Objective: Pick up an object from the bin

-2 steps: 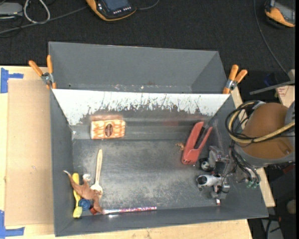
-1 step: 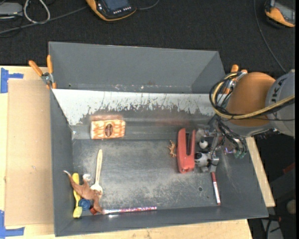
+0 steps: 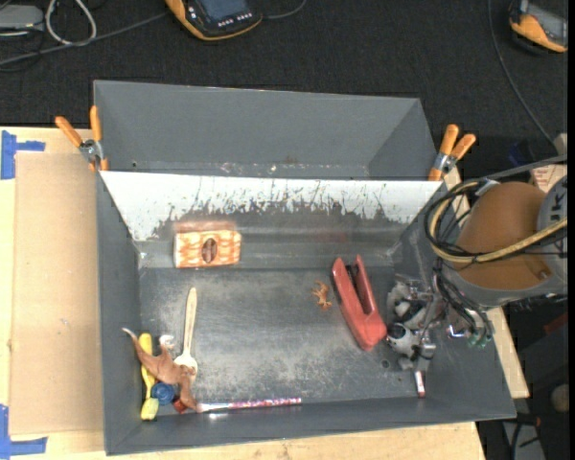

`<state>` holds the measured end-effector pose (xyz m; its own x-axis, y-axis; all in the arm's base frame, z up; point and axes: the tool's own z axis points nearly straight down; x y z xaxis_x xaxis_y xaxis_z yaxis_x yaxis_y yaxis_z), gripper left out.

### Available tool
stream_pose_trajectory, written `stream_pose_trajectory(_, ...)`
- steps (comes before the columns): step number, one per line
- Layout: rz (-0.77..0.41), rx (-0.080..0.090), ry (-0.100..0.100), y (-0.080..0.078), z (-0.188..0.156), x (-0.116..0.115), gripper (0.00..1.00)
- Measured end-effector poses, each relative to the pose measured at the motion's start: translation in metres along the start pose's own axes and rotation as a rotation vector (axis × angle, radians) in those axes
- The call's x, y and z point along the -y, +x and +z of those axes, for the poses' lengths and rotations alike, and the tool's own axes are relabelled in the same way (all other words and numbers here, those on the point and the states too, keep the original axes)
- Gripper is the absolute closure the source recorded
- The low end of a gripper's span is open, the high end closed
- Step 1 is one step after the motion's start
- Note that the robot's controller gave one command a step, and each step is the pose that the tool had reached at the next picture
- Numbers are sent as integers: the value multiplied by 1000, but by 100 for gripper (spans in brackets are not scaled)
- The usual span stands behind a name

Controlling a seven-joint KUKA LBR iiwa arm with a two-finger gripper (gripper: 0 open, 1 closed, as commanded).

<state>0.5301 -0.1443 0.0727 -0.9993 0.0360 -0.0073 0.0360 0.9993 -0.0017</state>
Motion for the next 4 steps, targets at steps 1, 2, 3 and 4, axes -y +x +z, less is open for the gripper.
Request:
stream_pose_trajectory(1, -408, 5, 2, -37, 2, -39, 0)
stream_pose_trajectory(2, -247, -13, -15, -80, 4, 0, 100)
stream_pose_trajectory(3, -247, -13, -15, -80, 4, 0, 100)
stream_pose_trajectory(4, -247, -20, -13, -77, -19, 1, 100)
